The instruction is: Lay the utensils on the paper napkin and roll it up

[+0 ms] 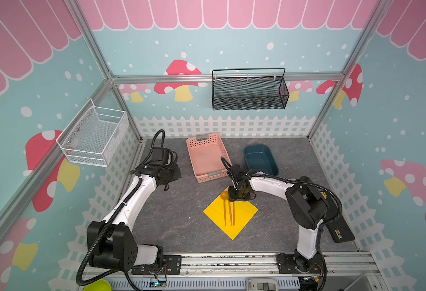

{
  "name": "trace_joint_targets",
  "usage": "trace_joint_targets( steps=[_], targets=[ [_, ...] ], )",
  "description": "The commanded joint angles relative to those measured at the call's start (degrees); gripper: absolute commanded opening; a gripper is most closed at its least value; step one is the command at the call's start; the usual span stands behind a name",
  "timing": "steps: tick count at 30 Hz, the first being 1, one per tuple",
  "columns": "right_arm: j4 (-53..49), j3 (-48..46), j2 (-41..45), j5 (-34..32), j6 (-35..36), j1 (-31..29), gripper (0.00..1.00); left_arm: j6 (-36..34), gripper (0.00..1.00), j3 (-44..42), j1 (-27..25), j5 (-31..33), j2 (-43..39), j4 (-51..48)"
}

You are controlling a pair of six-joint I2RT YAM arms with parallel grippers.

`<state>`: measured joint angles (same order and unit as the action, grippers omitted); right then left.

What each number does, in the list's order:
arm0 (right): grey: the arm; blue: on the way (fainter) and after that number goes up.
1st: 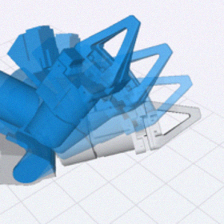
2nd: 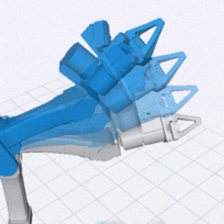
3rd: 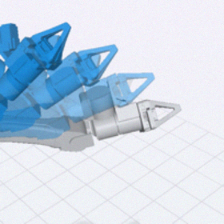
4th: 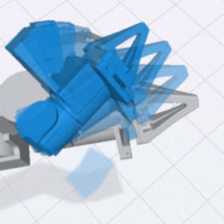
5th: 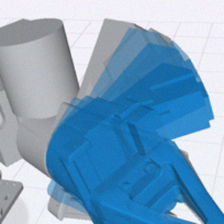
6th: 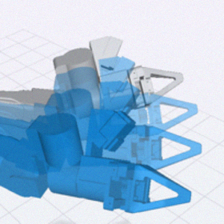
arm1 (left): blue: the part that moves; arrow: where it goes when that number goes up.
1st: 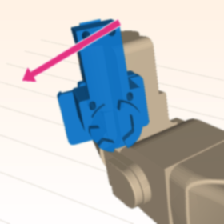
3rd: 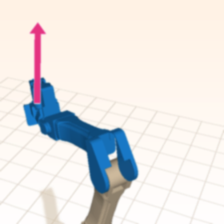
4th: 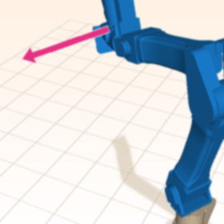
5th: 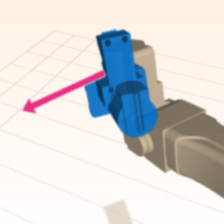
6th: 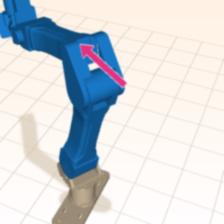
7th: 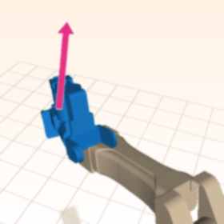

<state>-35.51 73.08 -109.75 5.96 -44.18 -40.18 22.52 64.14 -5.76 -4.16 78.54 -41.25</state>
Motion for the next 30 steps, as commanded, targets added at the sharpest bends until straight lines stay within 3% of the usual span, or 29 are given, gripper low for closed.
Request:
trace_joint_targets(
  steps=[1, 13, 30],
  targets=[
    [-3.2, 1.4, -0.9, -2.0, -0.5, -0.6, 0.53, 0.2, 0.19, -0.7, 0.4, -0.2, 0.3, 0.3],
    [-6.0, 3.6, -0.1, -5.5, -1.4, -2.8, 0.60, 0.2, 0.19, -0.7, 0.4, -0.2, 0.3, 0.3],
    [-5.9, 3.3, -3.3, -5.7, -1.2, -3.3, 0.59, 0.2, 0.19, -0.8, 0.4, -0.1, 0.3, 0.2]
  ],
)
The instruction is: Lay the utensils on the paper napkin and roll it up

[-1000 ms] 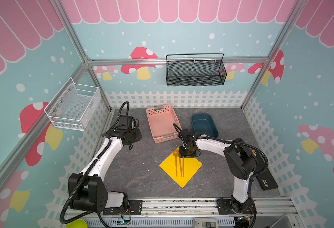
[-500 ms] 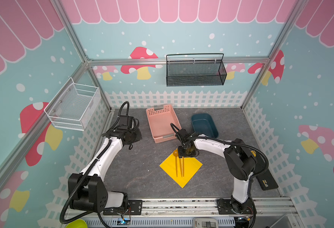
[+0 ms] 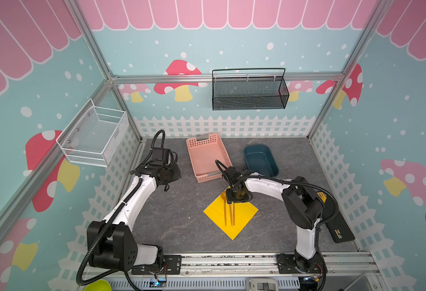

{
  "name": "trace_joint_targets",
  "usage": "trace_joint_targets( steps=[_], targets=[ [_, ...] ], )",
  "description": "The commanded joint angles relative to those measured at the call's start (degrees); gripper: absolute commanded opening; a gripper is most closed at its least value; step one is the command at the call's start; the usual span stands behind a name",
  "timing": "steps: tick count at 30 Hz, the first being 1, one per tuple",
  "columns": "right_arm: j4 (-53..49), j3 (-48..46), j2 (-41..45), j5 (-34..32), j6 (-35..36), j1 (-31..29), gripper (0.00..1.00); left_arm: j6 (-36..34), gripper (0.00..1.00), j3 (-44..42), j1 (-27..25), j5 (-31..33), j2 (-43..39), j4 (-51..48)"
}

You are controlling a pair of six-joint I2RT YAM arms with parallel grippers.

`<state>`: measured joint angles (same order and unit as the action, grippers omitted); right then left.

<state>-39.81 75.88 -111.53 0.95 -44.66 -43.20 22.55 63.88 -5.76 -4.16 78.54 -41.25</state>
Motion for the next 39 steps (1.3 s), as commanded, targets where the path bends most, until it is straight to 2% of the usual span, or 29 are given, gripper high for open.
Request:
trace_joint_targets(
  steps=[1, 7, 16, 24, 27, 29, 39],
  targets=[
    [-1.6, 0.5, -1.6, -0.6, -0.8, -0.3, 0.58, 0.1, 0.19, -0.6, 0.4, -0.1, 0.3, 0.2],
    [-1.5, 0.3, -1.3, -0.9, -0.9, -0.3, 0.54, 0.1, 0.19, -0.5, 0.4, -0.2, 0.3, 0.2],
    [-1.9, 0.8, -1.1, -1.0, -1.0, -0.3, 0.54, 0.1, 0.19, -0.5, 0.4, -0.2, 0.3, 0.2],
    [-2.8, 2.2, 2.2, -2.0, -0.7, -0.3, 0.61, 0.2, 0.19, -0.4, 0.4, -0.3, 0.6, 0.3],
    [-2.6, 2.2, 2.3, -1.8, -0.2, -0.5, 0.65, 0.3, 0.19, -0.3, 0.4, -0.3, 0.5, 0.3],
    [-2.3, 2.3, 1.9, -1.8, 0.0, -0.7, 0.72, 0.3, 0.19, -0.4, 0.4, -0.3, 0.6, 0.3],
    [-1.1, 3.3, -1.3, -0.6, 0.6, -1.4, 0.77, 0.3, 0.19, -0.4, 0.4, -0.4, 0.6, 0.3]
  ],
)
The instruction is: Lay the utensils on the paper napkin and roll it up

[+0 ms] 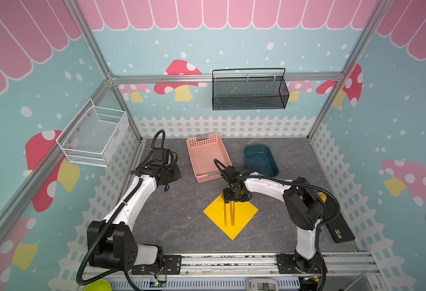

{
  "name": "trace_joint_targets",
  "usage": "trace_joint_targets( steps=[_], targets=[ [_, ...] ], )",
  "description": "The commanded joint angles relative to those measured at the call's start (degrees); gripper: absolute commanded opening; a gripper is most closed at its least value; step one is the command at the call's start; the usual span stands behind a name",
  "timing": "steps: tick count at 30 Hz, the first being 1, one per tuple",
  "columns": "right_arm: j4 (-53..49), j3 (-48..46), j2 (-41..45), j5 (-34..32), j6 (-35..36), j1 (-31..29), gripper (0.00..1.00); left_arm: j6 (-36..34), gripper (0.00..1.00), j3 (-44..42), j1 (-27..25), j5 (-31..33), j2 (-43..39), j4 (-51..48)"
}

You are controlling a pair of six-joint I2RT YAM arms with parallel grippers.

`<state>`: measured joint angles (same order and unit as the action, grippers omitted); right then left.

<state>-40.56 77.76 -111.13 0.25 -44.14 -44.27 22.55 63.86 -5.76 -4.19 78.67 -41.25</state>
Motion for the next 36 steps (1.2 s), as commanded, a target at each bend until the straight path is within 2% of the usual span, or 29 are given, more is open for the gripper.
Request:
trace_joint_targets(
  steps=[1, 21, 29, 33, 36],
  targets=[
    [-0.3, 1.5, -1.9, 0.1, 0.1, -0.4, 0.77, 0.3, 0.19, -0.4, 0.4, -0.4, 0.4, 0.3],
    [-0.4, 1.5, -3.0, 0.2, 0.1, -0.6, 0.77, 0.1, 0.19, -0.5, 0.4, -0.3, 0.5, 0.3],
    [-1.1, 2.3, 1.2, -2.7, 0.5, -0.5, 0.76, 0.2, 0.19, -0.5, 0.4, -0.2, 0.5, 0.2],
    [0.7, 0.7, 6.4, -4.7, 3.5, -0.6, 0.74, 0.0, 0.19, -0.6, 0.3, -0.7, 0.7, 0.2],
    [4.1, -2.0, 10.4, -3.4, 9.8, -0.6, 0.69, -0.2, 0.19, -0.7, 0.0, -1.4, 0.7, 0.3]
  ],
)
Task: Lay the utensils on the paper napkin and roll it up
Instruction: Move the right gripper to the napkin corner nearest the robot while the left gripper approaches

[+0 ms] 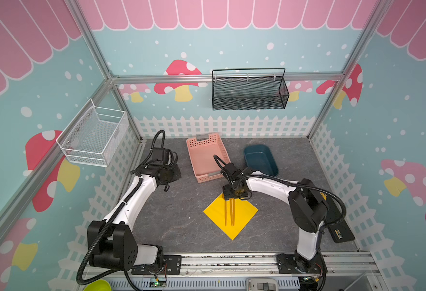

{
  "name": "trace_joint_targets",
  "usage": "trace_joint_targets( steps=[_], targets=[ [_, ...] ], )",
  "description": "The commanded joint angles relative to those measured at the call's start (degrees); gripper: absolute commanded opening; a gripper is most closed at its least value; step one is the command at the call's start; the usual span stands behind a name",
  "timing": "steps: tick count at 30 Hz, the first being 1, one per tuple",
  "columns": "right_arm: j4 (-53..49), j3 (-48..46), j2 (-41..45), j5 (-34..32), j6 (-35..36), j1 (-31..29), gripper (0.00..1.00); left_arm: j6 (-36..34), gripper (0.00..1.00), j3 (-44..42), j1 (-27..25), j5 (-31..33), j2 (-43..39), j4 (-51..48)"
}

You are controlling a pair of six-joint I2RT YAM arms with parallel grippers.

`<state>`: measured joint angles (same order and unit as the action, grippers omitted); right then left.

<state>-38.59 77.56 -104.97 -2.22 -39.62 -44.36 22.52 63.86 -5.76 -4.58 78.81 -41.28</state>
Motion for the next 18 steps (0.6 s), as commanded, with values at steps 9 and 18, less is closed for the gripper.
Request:
trace_joint_targets(
  steps=[9, 18],
  targets=[
    [13.2, -12.3, 16.1, 14.6, 32.4, -0.6, 0.58, 2.0, 0.18, -0.8, -6.5, -3.4, 2.4, 0.6],
    [13.9, -23.0, 23.8, 18.7, 53.2, -4.1, 0.44, 8.4, 0.14, -5.3, -15.3, -6.4, 1.3, 3.4]
  ],
)
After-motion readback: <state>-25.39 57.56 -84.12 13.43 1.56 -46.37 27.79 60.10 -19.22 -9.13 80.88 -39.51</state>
